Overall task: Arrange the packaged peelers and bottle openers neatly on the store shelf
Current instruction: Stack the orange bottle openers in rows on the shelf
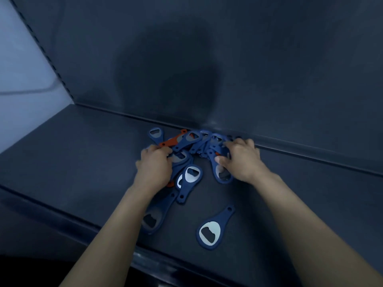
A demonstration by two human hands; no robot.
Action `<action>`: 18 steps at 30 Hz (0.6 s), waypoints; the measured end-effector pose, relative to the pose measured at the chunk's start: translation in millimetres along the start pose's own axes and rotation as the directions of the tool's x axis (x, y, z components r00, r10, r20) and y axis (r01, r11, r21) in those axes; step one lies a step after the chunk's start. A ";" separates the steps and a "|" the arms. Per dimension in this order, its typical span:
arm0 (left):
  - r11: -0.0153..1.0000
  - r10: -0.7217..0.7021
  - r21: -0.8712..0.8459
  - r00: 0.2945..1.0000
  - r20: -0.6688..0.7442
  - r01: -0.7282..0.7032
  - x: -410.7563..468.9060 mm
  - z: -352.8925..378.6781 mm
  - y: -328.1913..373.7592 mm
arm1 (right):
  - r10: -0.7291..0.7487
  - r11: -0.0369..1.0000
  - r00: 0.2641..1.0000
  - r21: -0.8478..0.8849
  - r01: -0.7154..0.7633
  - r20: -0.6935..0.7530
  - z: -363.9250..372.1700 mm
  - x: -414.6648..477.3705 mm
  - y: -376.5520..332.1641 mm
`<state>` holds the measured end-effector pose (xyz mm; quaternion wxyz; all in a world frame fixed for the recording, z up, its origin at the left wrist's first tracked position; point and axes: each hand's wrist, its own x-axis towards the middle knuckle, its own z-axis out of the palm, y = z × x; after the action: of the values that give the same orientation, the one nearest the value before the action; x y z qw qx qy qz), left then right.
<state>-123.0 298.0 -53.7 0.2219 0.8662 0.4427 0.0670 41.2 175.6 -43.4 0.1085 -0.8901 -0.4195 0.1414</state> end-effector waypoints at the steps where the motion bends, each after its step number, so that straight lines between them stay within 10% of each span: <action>1: 1.000 0.005 0.003 1.000 0.026 -0.005 2.0 -2.4 1.6 | 0.004 0.999 0.999 0.040 -0.006 0.032 -1.1 -0.4 1.0; 11: 0.977 -0.018 -0.205 0.980 0.196 0.059 7.3 -11.6 2.3 | 0.032 0.962 0.980 0.258 -0.084 0.198 -12.2 -11.9 7.4; 18: 0.922 0.059 -0.386 0.982 0.179 0.014 -3.6 -13.2 -0.4 | 0.096 0.855 0.994 0.506 -0.109 0.053 -12.4 -22.2 15.9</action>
<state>-129.5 299.6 -41.7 0.4276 0.8131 0.3881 0.0738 43.3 147.4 -33.2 0.3262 -0.8491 -0.3208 0.2639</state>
